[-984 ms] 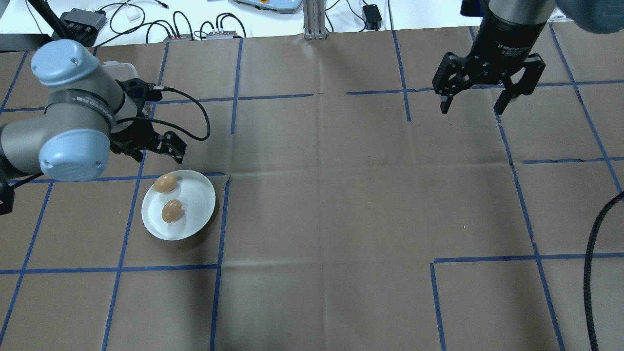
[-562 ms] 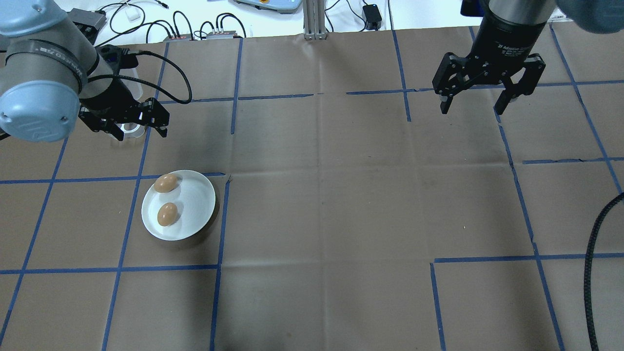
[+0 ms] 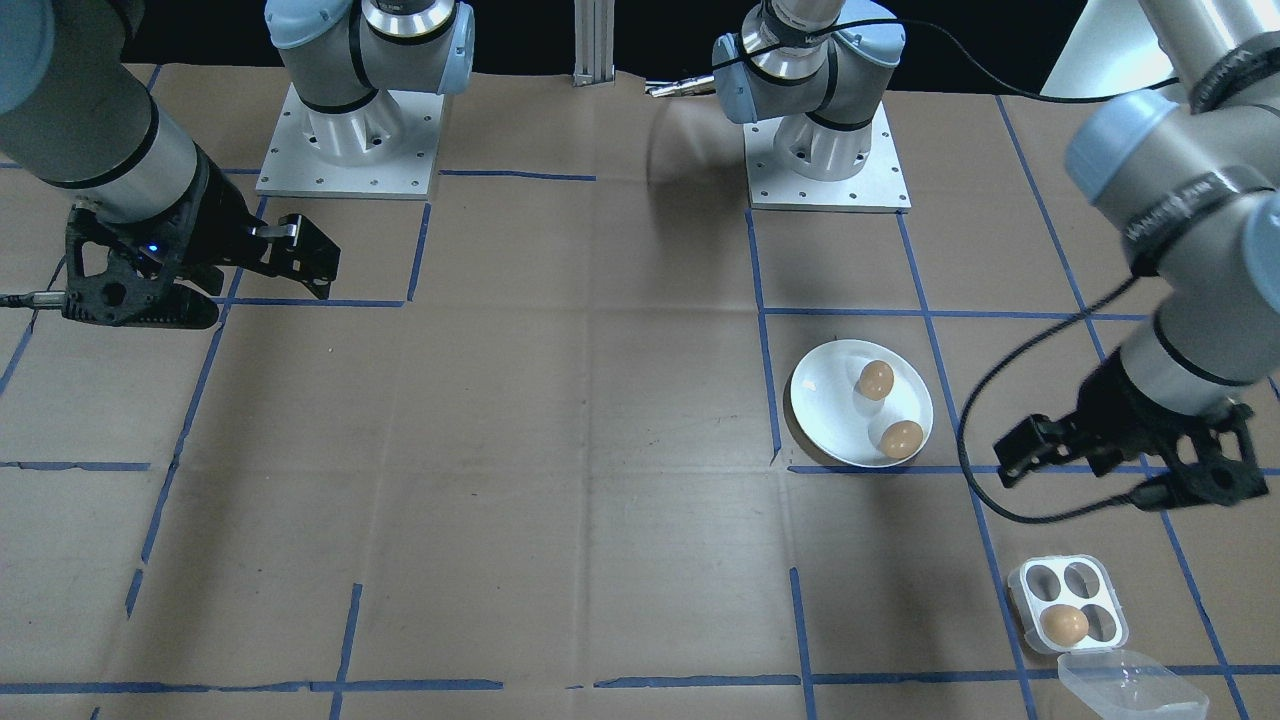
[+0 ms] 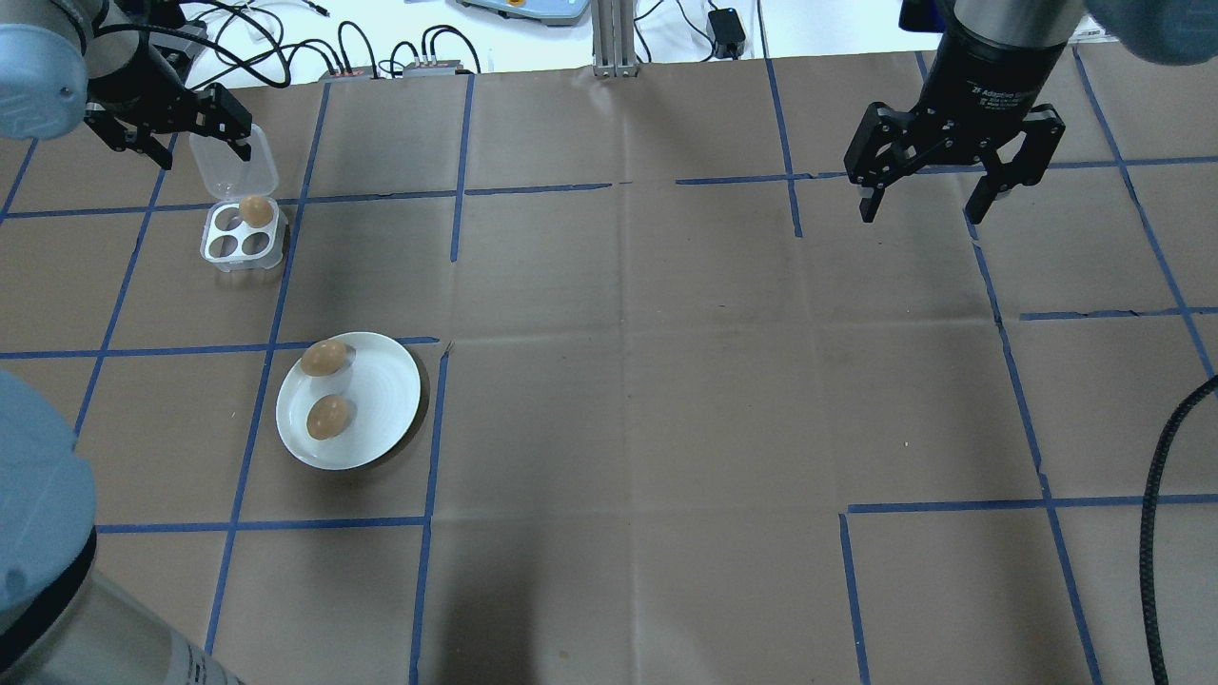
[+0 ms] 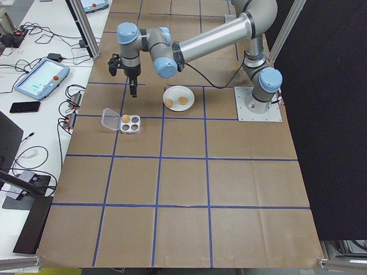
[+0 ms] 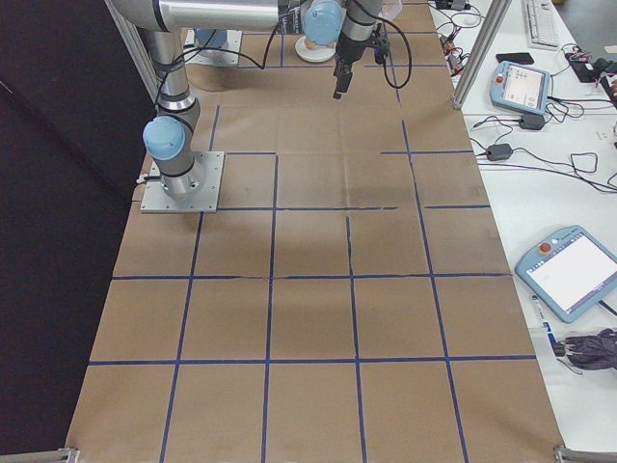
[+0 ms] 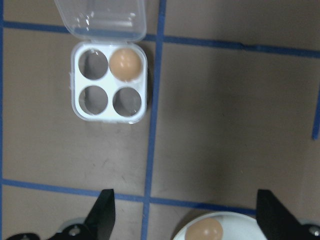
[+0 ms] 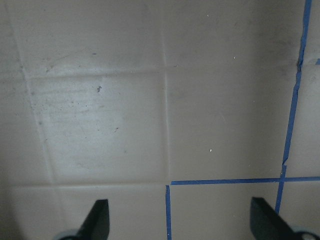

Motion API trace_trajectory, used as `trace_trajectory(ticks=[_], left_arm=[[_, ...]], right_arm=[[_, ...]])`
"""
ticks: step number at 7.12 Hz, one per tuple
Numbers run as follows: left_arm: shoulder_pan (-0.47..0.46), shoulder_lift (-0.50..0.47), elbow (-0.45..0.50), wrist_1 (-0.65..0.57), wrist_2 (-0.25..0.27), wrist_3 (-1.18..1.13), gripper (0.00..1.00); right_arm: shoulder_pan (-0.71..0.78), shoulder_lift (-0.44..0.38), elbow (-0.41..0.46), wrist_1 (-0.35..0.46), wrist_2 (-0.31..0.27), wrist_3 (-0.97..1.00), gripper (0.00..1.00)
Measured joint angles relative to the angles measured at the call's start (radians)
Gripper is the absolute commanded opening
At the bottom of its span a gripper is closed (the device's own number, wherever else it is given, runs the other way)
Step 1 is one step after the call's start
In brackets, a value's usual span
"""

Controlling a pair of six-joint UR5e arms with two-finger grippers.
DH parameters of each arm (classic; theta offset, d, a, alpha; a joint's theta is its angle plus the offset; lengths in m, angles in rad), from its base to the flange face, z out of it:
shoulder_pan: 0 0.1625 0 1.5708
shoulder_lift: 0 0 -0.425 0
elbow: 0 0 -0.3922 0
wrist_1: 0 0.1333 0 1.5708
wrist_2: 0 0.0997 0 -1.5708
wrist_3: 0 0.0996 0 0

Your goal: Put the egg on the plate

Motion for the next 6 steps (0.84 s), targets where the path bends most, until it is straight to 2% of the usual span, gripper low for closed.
trace_trajectory(ticks=[1, 2, 3, 5, 6], left_arm=[[0.007, -0.103, 0.114, -0.005, 0.002, 0.038, 0.99], [0.010, -0.185, 0.188, -0.007, 0.003, 0.059, 0.99], [0.009, -0.231, 0.206, -0.008, 0.003, 0.067, 0.99], [0.008, -0.246, 0.123, 0.023, 0.009, 0.083, 0.99], [0.008, -0.242, 0.078, 0.056, 0.032, 0.098, 0.99]], right_arm=[[0.000, 0.000, 0.000, 0.000, 0.000, 0.000, 1.00], [0.000, 0.000, 0.000, 0.000, 0.001, 0.000, 1.00], [0.000, 0.000, 0.000, 0.000, 0.001, 0.000, 1.00], [0.000, 0.000, 0.000, 0.000, 0.001, 0.000, 1.00], [0.000, 0.000, 0.000, 0.000, 0.001, 0.000, 1.00]])
